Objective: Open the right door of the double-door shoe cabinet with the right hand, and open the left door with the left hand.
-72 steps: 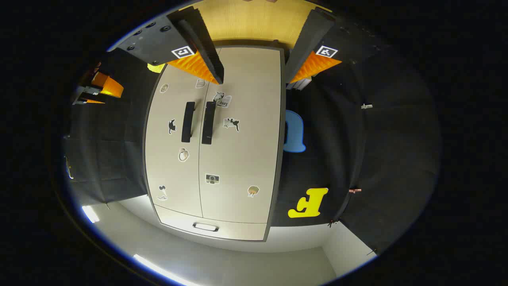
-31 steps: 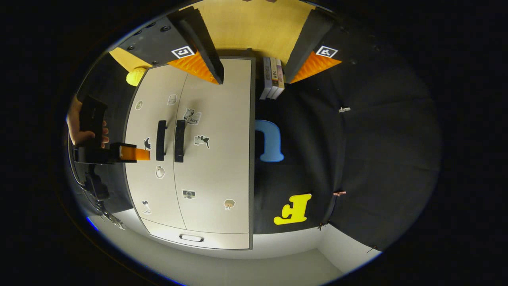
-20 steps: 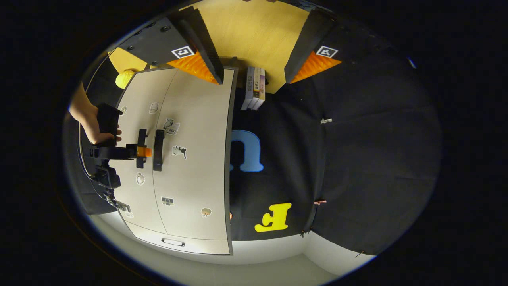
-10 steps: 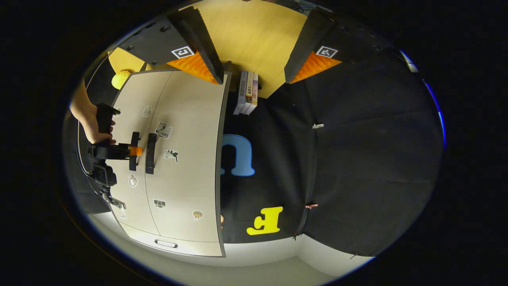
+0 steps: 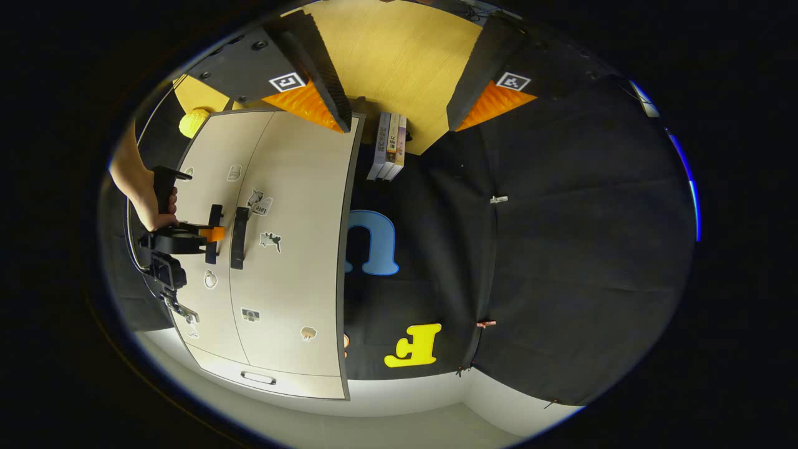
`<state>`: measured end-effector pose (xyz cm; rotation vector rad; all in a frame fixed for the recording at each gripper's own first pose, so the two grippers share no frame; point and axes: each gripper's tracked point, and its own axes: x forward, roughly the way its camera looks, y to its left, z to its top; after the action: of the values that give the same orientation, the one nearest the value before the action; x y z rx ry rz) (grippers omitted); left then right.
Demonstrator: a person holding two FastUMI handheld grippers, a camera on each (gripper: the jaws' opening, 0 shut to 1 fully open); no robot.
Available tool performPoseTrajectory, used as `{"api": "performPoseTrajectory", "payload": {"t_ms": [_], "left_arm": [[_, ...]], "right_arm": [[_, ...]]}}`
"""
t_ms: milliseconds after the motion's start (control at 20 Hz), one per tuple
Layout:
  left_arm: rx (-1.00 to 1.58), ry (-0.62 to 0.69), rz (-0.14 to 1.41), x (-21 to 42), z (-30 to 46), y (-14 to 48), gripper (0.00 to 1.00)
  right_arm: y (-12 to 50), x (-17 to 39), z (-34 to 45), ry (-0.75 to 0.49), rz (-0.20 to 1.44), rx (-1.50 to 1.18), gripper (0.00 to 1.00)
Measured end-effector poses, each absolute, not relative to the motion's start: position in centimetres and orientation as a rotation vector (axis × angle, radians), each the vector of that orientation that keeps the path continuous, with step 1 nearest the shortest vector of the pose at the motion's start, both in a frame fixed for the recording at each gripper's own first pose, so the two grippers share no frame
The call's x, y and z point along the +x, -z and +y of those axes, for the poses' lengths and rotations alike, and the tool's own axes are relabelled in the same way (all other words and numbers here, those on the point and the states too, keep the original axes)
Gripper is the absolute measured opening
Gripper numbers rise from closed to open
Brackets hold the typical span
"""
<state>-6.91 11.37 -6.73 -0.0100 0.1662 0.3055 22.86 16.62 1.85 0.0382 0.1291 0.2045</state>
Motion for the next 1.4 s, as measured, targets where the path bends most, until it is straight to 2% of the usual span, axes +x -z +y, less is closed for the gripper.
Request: {"api": "performPoseTrajectory", "payload": {"t_ms": [50, 100, 800, 1150, 1400], "left_arm": [[-0.006, -0.300, 0.165, -7.0, 11.2, 6.7, 0.95], [-0.002, -0.293, 0.160, -6.9, 10.9, 6.6, 0.95], [0.017, -0.164, 0.116, -4.0, 5.0, 4.5, 0.95], [0.050, -0.090, 0.101, -2.4, 1.1, 3.5, 0.95], [0.045, -0.031, 0.111, -1.2, -1.9, 3.9, 0.95]], "right_arm": [[-1.9, 22.7, 16.6, -0.209, 0.129, 0.042, 0.11], [-1.8, 22.8, 16.7, -0.214, 0.139, 0.041, 0.11], [-2.4, 17.8, 14.6, -0.317, 0.150, 0.067, 0.11], [-2.8, 16.0, 12.5, -0.326, 0.127, 0.085, 0.11], [-3.1, 14.7, 9.8, -0.281, 0.114, 0.074, 0.10]]}}
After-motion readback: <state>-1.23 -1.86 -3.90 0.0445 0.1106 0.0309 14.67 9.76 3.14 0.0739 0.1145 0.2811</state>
